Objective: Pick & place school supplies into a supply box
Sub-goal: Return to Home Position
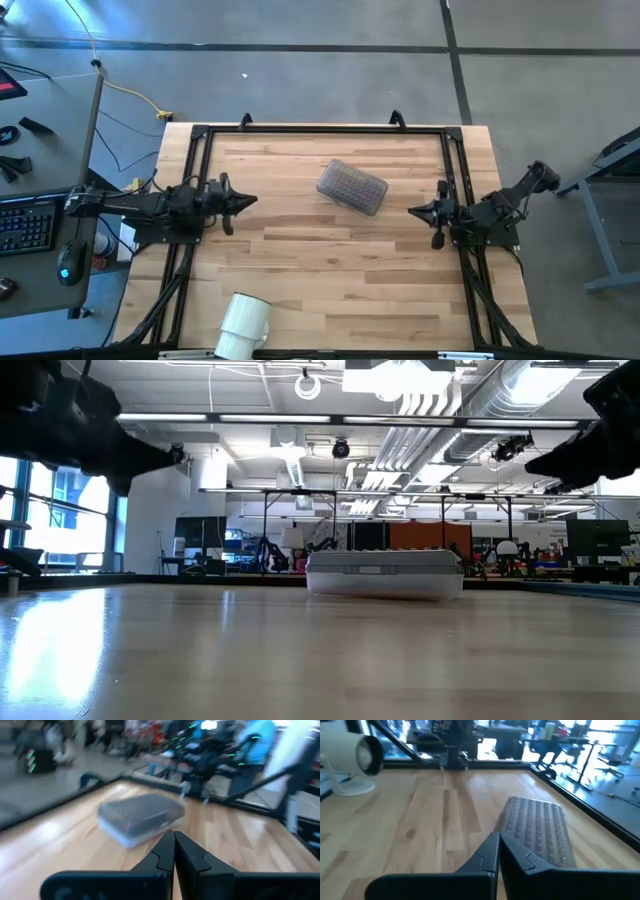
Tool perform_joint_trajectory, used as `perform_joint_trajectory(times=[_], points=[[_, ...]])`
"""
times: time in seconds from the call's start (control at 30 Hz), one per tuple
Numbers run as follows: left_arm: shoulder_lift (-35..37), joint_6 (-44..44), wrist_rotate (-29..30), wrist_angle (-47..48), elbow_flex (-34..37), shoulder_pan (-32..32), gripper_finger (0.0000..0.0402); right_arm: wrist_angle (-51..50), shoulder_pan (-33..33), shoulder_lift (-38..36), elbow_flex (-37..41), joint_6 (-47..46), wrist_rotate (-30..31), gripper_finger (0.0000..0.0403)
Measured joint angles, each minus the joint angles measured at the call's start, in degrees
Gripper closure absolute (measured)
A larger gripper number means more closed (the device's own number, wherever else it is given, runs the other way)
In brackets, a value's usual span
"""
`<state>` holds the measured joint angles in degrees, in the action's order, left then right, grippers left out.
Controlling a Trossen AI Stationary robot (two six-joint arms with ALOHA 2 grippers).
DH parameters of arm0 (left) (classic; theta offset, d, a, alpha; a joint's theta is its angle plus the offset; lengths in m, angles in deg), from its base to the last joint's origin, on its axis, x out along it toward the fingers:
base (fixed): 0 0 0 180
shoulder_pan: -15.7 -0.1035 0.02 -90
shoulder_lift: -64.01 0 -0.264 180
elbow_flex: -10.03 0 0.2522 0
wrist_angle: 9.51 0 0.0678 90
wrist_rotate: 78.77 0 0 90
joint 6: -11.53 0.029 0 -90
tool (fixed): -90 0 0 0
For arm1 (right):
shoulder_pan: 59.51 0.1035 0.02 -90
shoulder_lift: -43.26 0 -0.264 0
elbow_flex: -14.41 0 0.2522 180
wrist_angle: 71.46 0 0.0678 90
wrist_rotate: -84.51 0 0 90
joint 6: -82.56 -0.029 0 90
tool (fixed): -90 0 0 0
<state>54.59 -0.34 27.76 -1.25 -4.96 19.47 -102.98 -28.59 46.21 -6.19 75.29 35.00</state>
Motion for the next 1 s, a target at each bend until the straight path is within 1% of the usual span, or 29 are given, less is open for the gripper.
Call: perform_joint_trajectory(times=[0.07,0.13,0.27,0.37,0.53,0.67,0.87,0.93,1.0], points=[[0.0,4.0,-2.4,-3.4,0.3,0.0,0.0355,0.6,0.0,-2.8,0.8,1.7,-1.6,0.0403],[0.1,5.7,-3.4,-3.8,0.3,0.0,0.0354,0.3,0.0,-2.6,0.1,3.0,-4.0,0.0403],[0.0,5.5,-3.2,-0.5,0.4,0.0,0.0353,2.6,0.0,-2.7,-0.7,7.5,-7.9,0.0403],[-0.5,4.1,-3.1,3.1,0.4,0.0,0.0353,2.1,0.0,-2.6,-0.4,7.3,-8.1,0.0403],[-2.0,-1.6,-5.4,2.9,0.4,0.0,0.0353,2.1,0.0,-2.2,1.1,6.1,-7.9,0.0403],[-2.1,-1.9,-5.5,3.0,0.5,0.0,0.0353,2.1,0.0,-2.2,1.1,1.8,-8.3,0.0403],[-2.1,-1.9,-5.5,3.0,0.5,0.0,0.0353,2.2,0.0,-2.1,1.1,1.5,-8.5,0.0403],[-2.1,-1.9,-5.5,3.0,0.5,0.0,0.0353,2.8,0.0,-2.1,1.2,0.5,-9.5,0.0403],[-2.1,-1.9,-5.5,3.0,0.5,0.0,0.0353,3.4,-0.1,-2.1,1.2,2.9,-12.0,0.0403]])
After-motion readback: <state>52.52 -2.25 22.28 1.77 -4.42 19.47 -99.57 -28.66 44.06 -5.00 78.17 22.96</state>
